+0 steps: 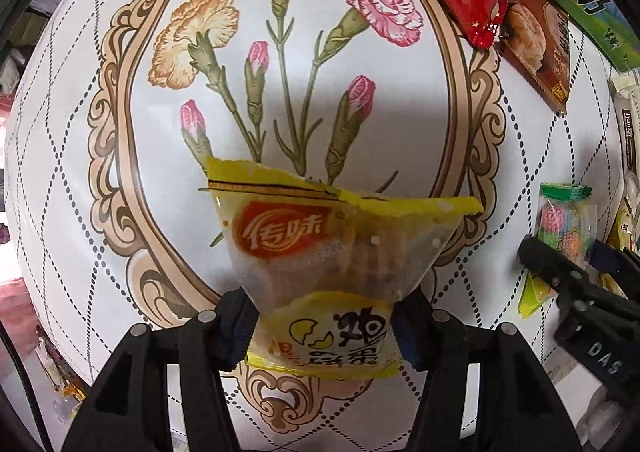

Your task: Organize snacks

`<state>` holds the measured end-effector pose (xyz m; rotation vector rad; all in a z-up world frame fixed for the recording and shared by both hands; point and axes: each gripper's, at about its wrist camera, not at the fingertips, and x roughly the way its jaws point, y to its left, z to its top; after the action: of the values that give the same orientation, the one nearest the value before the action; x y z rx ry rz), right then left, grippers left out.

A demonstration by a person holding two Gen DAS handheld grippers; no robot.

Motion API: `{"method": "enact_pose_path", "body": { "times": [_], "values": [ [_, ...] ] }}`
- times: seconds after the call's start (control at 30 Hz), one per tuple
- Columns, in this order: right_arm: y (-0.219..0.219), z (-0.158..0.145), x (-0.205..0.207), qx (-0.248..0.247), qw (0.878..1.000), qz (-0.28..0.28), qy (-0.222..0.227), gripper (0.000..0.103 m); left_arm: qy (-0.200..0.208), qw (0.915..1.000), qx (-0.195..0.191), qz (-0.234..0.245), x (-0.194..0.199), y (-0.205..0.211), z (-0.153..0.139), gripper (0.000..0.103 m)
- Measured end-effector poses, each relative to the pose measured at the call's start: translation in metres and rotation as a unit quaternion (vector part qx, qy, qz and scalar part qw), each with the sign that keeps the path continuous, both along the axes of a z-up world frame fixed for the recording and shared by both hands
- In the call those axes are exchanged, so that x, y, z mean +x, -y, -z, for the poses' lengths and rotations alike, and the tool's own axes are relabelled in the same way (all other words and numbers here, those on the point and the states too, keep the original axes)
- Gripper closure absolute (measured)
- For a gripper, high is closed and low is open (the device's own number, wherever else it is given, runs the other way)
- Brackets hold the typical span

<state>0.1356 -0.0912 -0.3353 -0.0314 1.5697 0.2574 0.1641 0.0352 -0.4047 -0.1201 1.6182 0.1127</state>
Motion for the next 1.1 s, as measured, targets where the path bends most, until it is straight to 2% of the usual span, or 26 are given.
{"method": "enact_pose_path", "body": {
  "times": [0.07,0.1,0.23,0.37,0.43,0.57,0.7,0.8,0.87,0.97,1.1],
  "values": [
    [-0.007,-0.001,-0.008,-0.005,1.0,-0.008,0.014,0.043,0.007,1.0,0.001,0.003,0.003,-0.001,-0.02,0.058],
    [-0.009,-0.004,-0.011,-0.004,1.0,-0.013,0.02,0.047,0.011,0.9999,0.0,0.007,0.001,0.0,-0.024,0.059],
    [-0.006,-0.023,-0.023,0.028,0.999,-0.012,0.024,0.048,0.04,0.9988,-0.014,0.025,0.003,0.014,-0.055,0.06],
    [0.002,-0.053,-0.024,0.069,0.997,0.002,0.033,0.048,0.084,0.9948,-0.037,0.043,0.015,0.031,-0.105,0.061],
    [0.008,-0.076,-0.02,0.092,0.995,0.01,0.043,0.048,0.114,0.9908,-0.052,0.051,0.029,0.037,-0.139,0.061],
    [0.025,-0.124,0.002,0.125,0.989,0.019,0.076,0.048,0.171,0.9802,-0.057,0.082,0.073,0.042,-0.203,0.061],
    [0.044,-0.176,0.046,0.146,0.981,0.03,0.125,0.048,0.219,0.9689,-0.024,0.114,0.126,0.04,-0.254,0.061],
    [0.062,-0.206,0.091,0.139,0.977,0.038,0.158,0.048,0.231,0.9643,0.014,0.129,0.176,0.033,-0.267,0.06],
    [0.064,-0.22,0.126,0.122,0.975,0.047,0.178,0.048,0.225,0.965,0.03,0.131,0.201,0.027,-0.266,0.06],
    [0.067,-0.223,0.176,0.091,0.973,0.061,0.201,0.048,0.199,0.9696,0.052,0.133,0.239,0.017,-0.248,0.06],
    [0.058,-0.213,0.233,0.051,0.978,0.066,0.19,0.048,0.158,0.9764,0.076,0.127,0.274,0.007,-0.22,0.06]
  ]
}}
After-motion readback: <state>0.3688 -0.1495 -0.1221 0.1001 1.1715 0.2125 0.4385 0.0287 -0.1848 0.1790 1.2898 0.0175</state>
